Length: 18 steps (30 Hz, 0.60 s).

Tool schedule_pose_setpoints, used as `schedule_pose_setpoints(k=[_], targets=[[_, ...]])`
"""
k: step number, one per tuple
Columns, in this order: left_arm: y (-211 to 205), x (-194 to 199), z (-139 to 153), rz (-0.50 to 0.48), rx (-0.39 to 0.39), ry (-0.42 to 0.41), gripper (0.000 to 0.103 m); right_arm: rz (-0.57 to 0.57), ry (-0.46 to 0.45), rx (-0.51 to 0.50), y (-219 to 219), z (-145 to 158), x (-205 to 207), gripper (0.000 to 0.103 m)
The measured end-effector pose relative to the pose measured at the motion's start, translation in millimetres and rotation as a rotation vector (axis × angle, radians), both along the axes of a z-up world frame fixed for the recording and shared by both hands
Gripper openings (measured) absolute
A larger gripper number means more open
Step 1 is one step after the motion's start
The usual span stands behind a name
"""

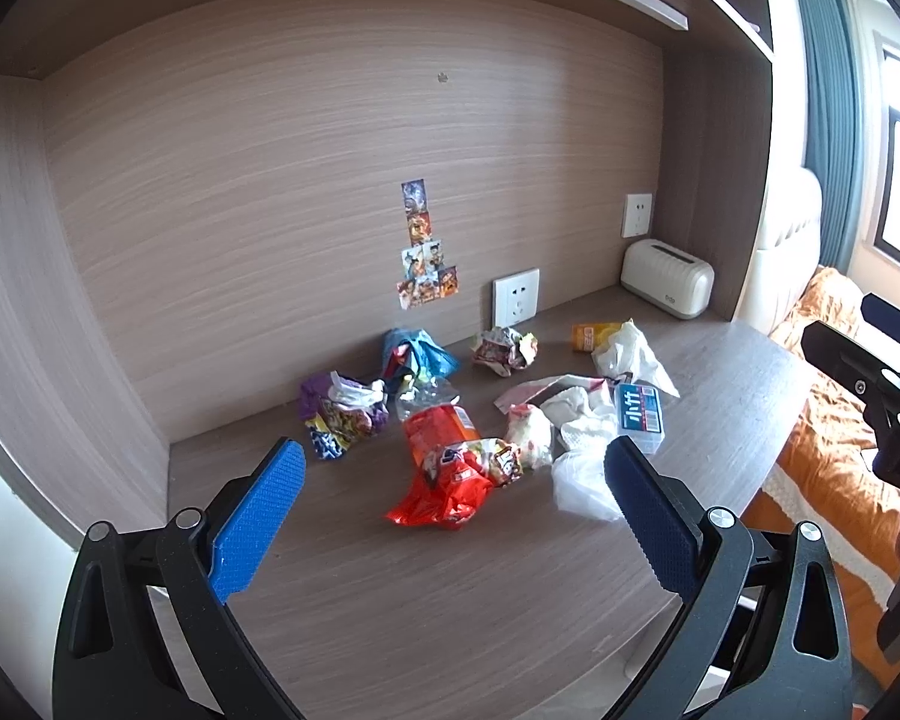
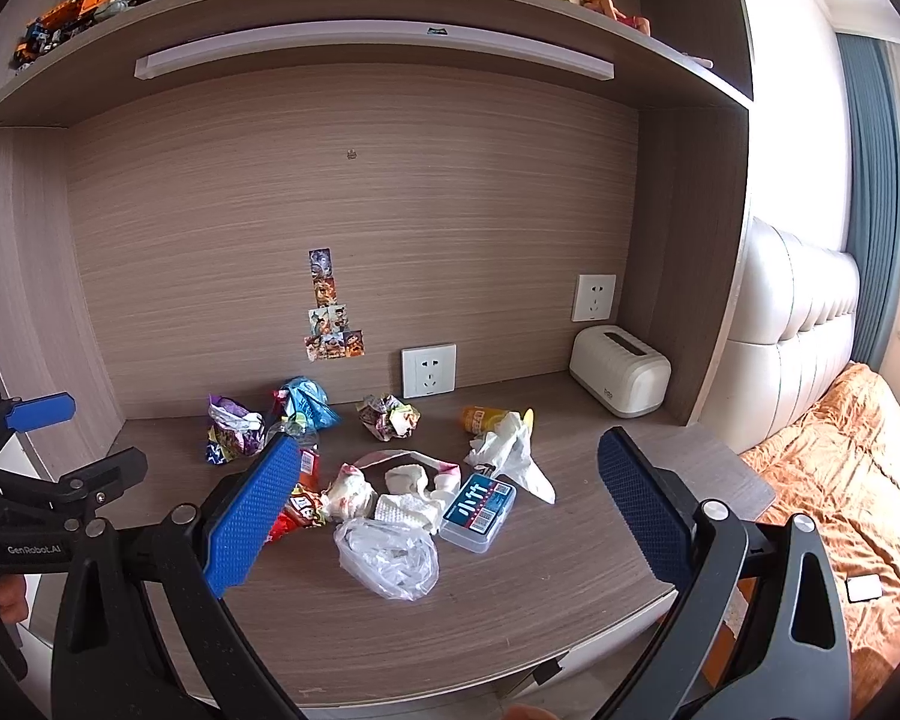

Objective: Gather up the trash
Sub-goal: 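Move both tools toward the trash pile on the desk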

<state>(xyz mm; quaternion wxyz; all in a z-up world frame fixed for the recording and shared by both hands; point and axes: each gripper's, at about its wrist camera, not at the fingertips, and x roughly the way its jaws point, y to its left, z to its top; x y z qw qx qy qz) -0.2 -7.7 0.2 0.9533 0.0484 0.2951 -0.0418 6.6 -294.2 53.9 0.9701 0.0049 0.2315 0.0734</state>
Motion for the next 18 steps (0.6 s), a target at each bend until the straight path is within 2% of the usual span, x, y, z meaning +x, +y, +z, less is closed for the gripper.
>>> schedule_pose_setpoints(k=[18], targets=[[-0.3,2.5,-3.2,-0.015,-0.007,0.011,0.098,-0.001,0.002,0.006,2.2,-0.6,1.2,0.099]])
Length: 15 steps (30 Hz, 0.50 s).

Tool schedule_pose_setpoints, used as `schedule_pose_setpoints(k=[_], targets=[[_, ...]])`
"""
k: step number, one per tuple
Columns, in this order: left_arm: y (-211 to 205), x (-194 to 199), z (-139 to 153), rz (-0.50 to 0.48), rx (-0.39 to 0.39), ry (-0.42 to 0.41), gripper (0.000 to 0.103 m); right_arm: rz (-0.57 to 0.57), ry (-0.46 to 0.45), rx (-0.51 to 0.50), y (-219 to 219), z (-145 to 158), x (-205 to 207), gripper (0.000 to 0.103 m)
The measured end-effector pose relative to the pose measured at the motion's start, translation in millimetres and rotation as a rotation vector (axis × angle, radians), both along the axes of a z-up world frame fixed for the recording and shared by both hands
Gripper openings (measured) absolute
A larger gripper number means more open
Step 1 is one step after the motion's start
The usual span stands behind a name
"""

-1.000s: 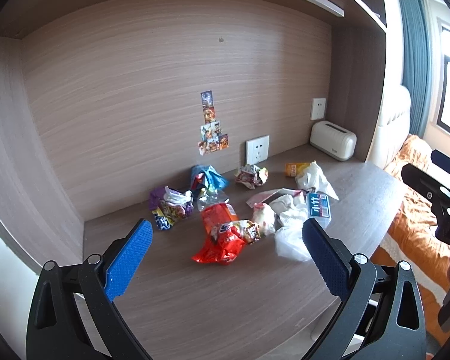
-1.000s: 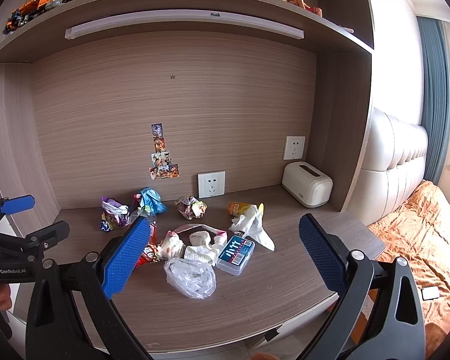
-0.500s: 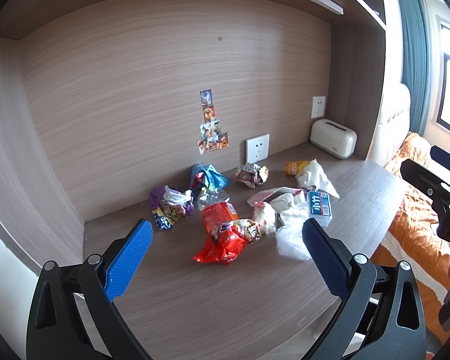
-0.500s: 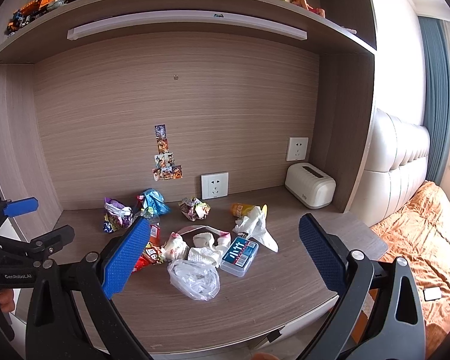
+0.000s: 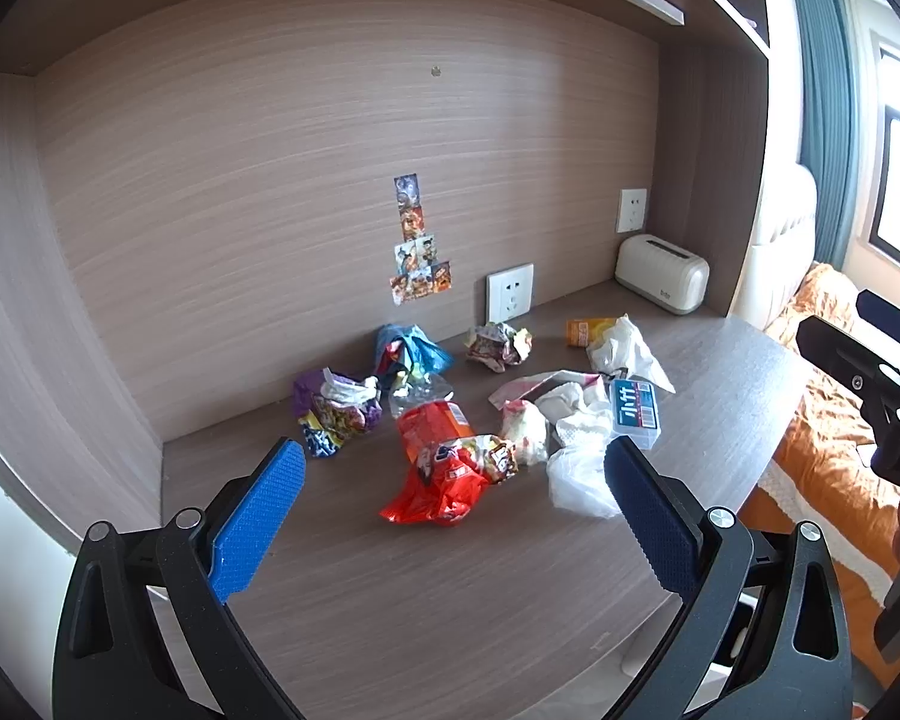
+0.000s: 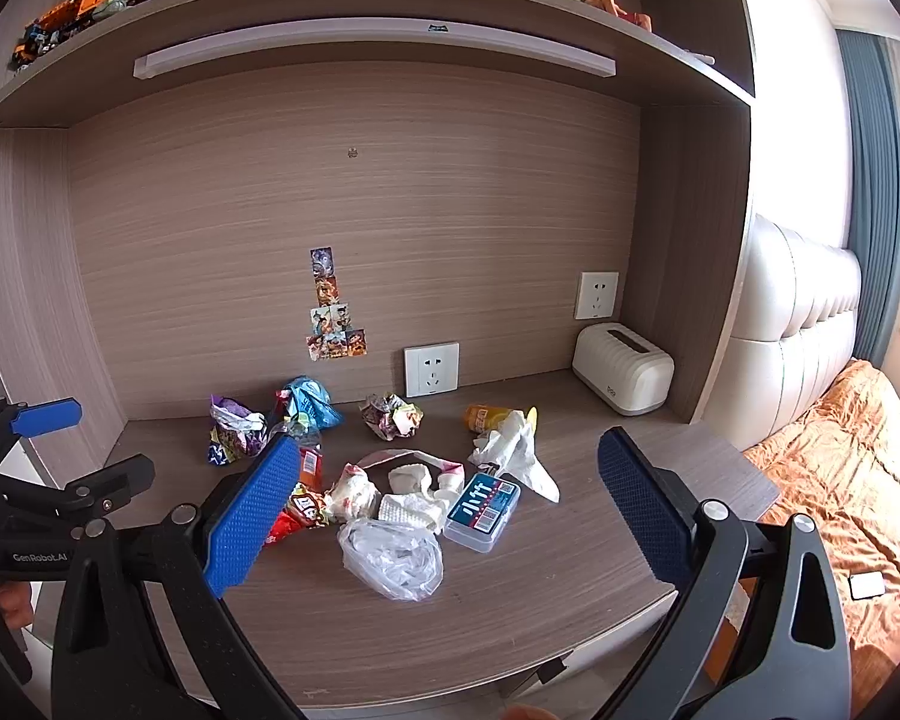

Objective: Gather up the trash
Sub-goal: 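Move both tools toward the trash pile on the desk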

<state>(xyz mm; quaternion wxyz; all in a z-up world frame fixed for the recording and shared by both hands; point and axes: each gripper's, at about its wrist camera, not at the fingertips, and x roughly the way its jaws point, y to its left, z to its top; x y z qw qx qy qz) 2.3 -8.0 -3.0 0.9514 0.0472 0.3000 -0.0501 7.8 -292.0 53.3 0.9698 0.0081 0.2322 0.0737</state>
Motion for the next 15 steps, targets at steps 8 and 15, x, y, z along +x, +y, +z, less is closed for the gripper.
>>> schedule_pose_setpoints(k=[8,15], targets=[[-0.2,0.4,-1.5,-0.002,0.002,0.003,0.098,0.005,0.01,0.001,2.2,-1.5,1.3,0.099],[1.8,5.6,-10.7,-0.011,-0.003,0.009,0.098,0.013,0.032,0.003,6.3,-9.3,6.4,0.099]])
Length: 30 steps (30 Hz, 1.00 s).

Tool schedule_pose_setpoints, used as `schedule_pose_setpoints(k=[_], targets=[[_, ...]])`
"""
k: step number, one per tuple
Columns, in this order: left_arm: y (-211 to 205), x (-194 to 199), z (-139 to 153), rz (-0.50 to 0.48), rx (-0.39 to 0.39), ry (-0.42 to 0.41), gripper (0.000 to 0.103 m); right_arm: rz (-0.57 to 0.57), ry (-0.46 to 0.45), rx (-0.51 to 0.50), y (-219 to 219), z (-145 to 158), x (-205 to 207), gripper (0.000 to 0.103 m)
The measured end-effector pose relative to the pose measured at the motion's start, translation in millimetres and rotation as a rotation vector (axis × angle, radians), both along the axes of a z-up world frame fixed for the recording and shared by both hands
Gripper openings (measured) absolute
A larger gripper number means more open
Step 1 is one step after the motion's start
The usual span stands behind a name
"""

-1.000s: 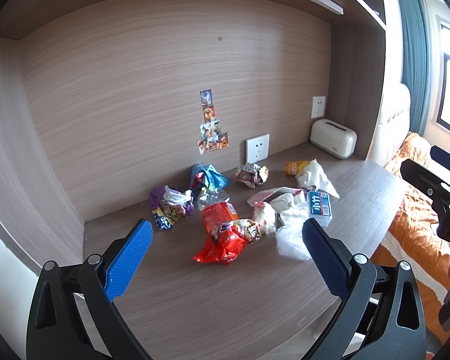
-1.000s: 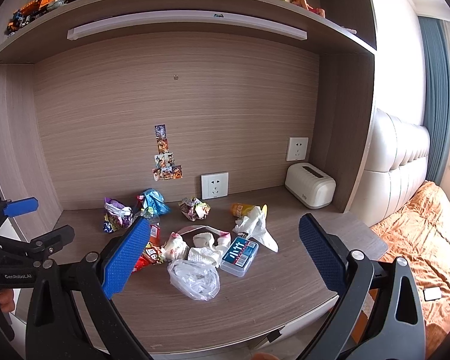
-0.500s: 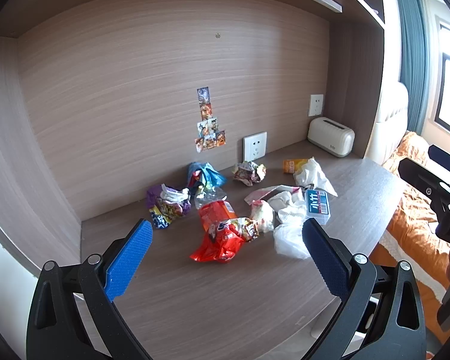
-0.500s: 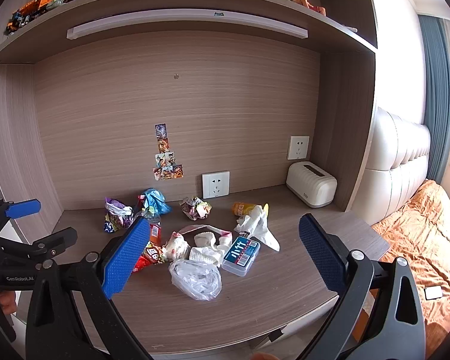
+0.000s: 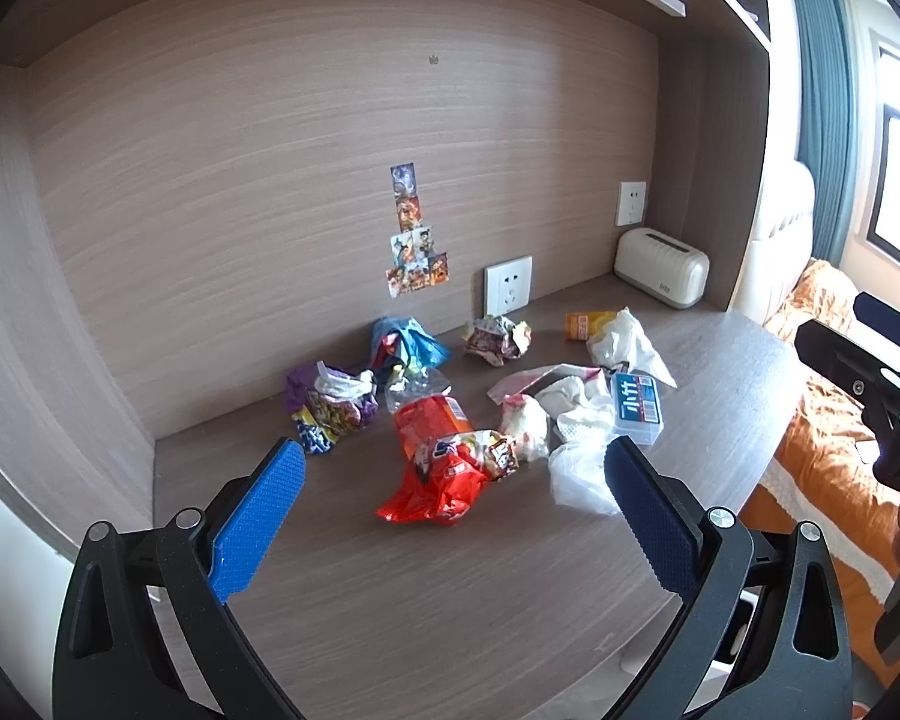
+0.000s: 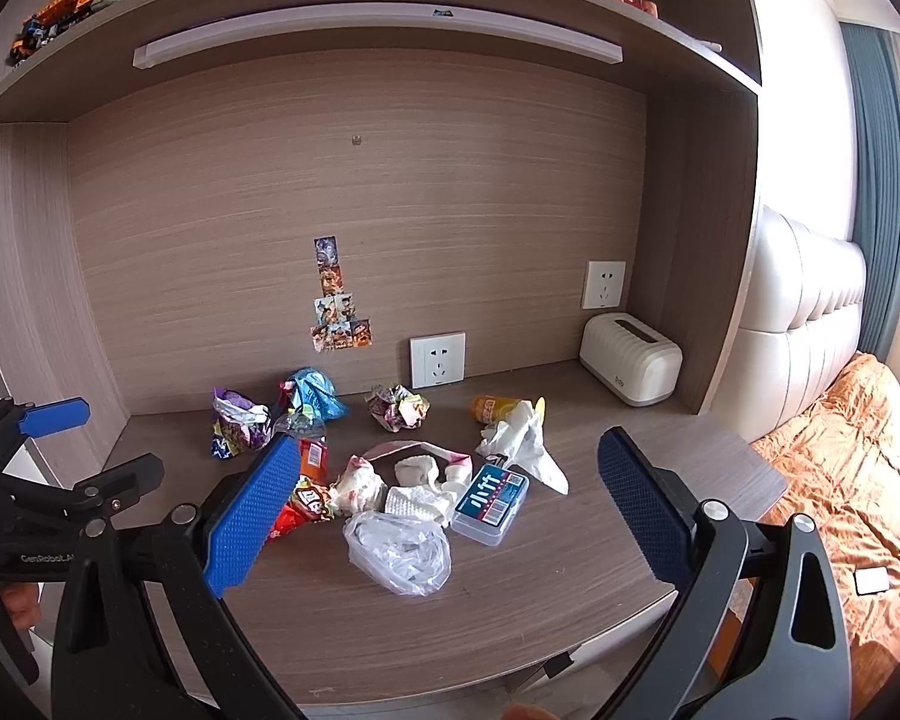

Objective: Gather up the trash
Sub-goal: 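Move both tools toward the trash pile on the desk, then grasp the red snack bag with the left tool while the right tool grasps the clear plastic bag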

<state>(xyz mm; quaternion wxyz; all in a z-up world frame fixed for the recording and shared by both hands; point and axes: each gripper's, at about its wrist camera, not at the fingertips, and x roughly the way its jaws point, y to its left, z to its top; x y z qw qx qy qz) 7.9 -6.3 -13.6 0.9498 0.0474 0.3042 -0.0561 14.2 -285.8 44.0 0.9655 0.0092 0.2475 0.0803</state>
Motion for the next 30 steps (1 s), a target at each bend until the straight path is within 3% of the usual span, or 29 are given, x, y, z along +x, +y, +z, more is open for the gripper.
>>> schedule_pose_setpoints(k=[12,25,26,30], targets=[[6.6,52.6,-55.7,-0.069,0.021,0.077,0.098,0.07,0.175,-0.035,23.3,-71.4,31.9,0.099],[-0.2,115.1,-118.6,-0.245,0.053,0.15,0.098,0.085,0.355,-0.08,55.3,-165.1,92.0,0.099],[-0.6,118.1,-124.1,-0.263,0.051,0.156,0.094,0.083,0.368,-0.08,56.8,-170.6,96.2,0.099],[-1.8,128.7,-141.8,-0.327,0.056,0.186,0.052,0.074,0.395,-0.067,59.2,-187.2,106.9,0.099]])
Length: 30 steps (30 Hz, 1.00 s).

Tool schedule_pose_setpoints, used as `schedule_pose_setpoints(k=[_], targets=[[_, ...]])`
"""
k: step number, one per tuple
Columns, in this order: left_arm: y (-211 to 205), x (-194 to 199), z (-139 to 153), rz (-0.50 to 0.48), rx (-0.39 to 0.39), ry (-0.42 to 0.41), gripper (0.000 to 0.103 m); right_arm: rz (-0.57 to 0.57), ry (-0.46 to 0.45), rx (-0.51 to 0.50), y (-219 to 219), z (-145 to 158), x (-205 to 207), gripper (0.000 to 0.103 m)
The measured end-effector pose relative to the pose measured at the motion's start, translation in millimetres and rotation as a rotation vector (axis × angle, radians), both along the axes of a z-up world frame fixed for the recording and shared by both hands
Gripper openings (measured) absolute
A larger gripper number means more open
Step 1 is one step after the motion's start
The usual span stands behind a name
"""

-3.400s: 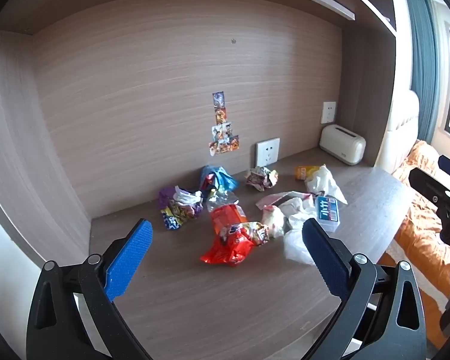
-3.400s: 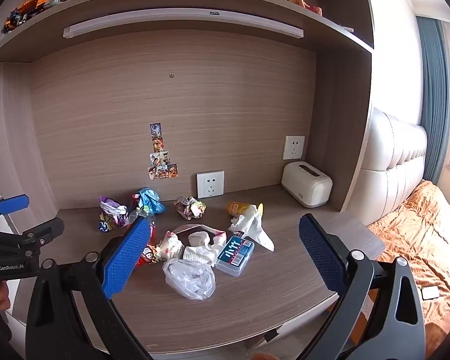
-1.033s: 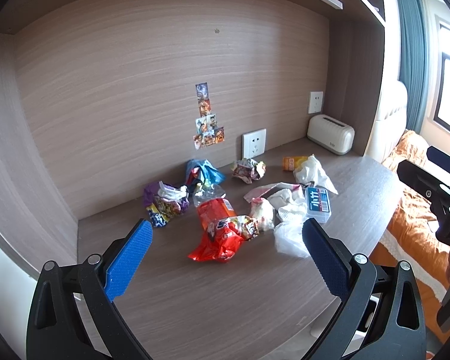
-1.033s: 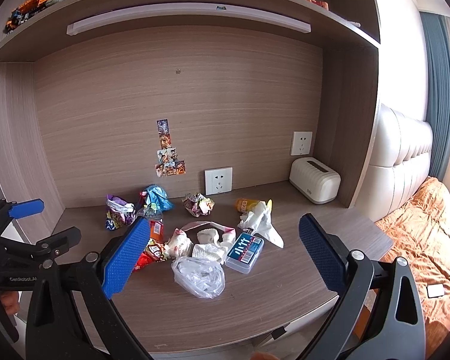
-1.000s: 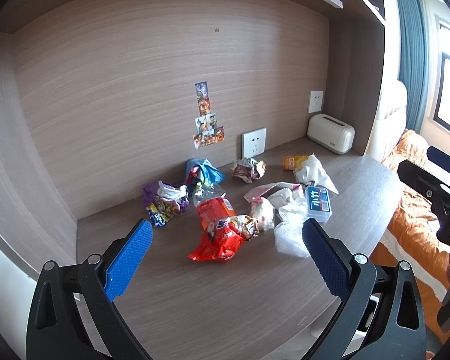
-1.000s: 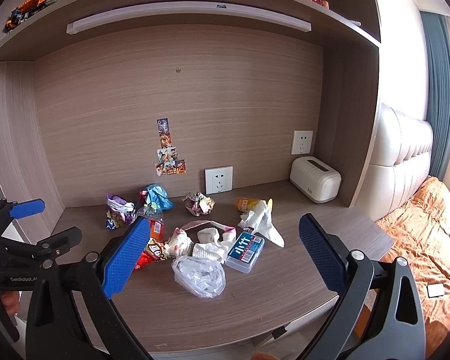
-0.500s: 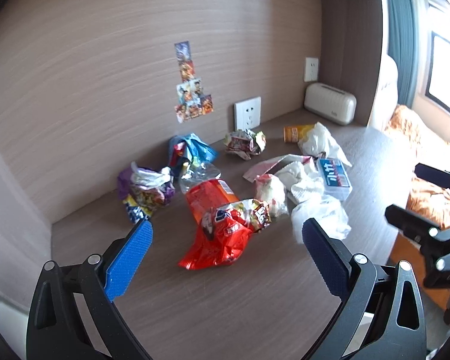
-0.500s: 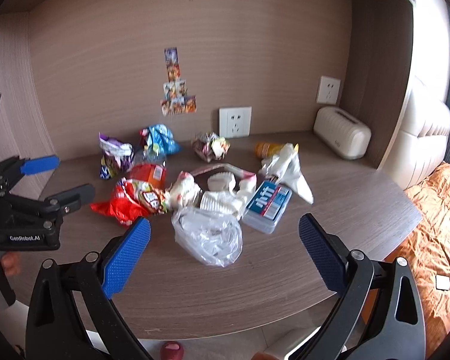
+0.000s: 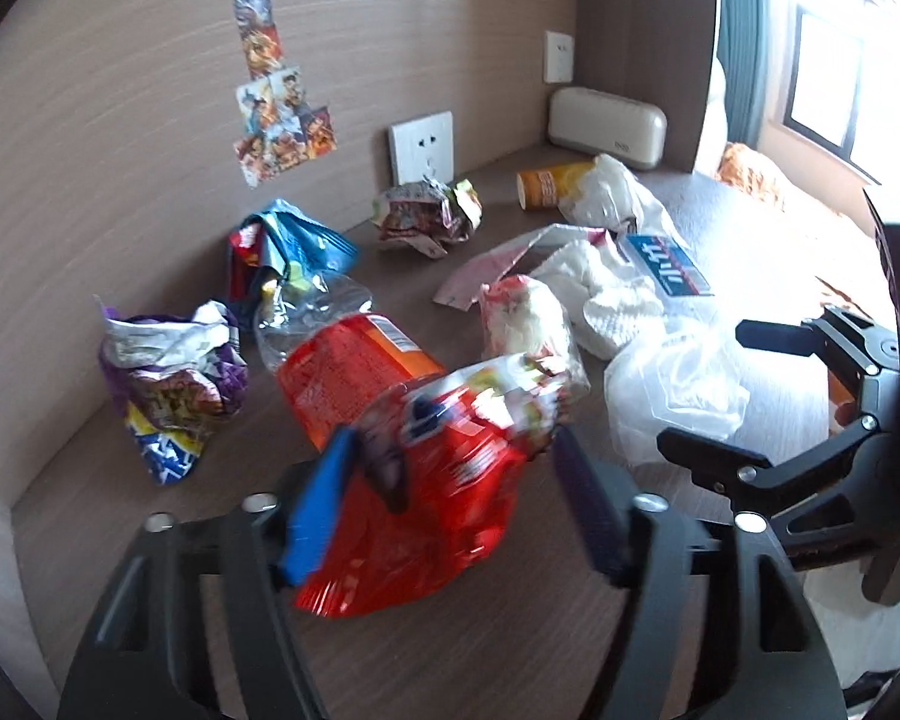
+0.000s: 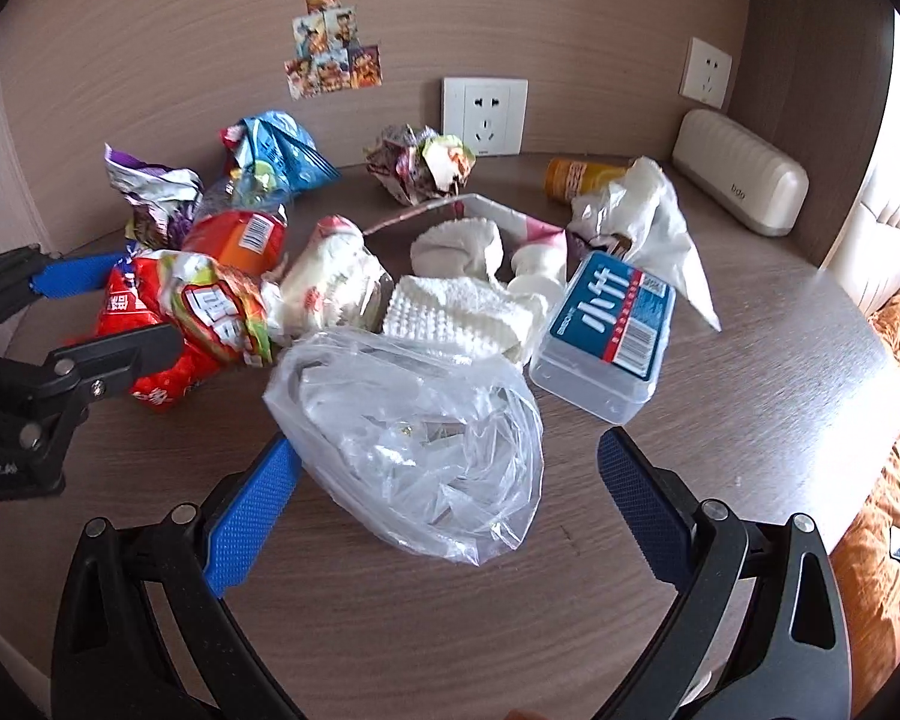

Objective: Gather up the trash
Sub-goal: 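Grasp the red snack bag with the left tool while the right tool grasps the clear plastic bag, then carry both bags over the white bin and open both tools to drop them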

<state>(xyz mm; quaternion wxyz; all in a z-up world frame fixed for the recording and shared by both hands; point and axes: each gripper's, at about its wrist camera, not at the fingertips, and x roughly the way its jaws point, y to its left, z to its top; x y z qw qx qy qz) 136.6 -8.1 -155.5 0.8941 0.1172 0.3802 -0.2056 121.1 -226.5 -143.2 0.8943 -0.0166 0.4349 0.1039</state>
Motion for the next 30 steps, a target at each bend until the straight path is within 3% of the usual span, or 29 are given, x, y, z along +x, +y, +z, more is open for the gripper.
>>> schedule_pose_setpoints(k=[1,2,3,4,7,11,19,24,30], targets=[[-0.3,1.5,-2.6,-0.016,-0.004,0.002,0.051,-0.005,0.006,0.009,0.6,-2.6,1.7,0.099],[-0.6,2.3,-3.4,-0.022,-0.006,-0.003,0.05,-0.008,0.006,0.011,1.5,-3.4,1.7,0.091],[-0.7,3.4,-4.0,-0.027,-0.005,-0.004,0.049,-0.005,0.012,0.015,2.7,-5.2,2.6,0.078],[-1.6,3.5,-3.9,-0.036,-0.004,-0.005,0.048,-0.001,0.03,0.016,4.4,-7.0,3.7,0.06],[-4.6,3.9,-2.3,-0.059,0.013,-0.001,0.043,-0.009,0.032,0.022,5.3,-2.7,1.9,0.042],[-5.8,0.4,10.2,-0.088,-0.006,0.005,0.035,-0.063,-0.006,0.037,-3.4,20.3,-9.1,0.041],[-31.6,-22.4,56.3,-0.16,-0.016,-0.074,0.034,-0.199,-0.126,0.045,-54.4,71.5,-56.4,0.04],[-90.2,-56.2,68.5,-0.267,-0.025,-0.085,0.034,-0.312,-0.153,0.045,-110.9,85.2,-94.2,0.04],[-191.0,-102.9,58.2,-0.417,-0.054,-0.031,0.034,-0.459,-0.125,0.031,-202.7,84.6,-150.9,0.041]])
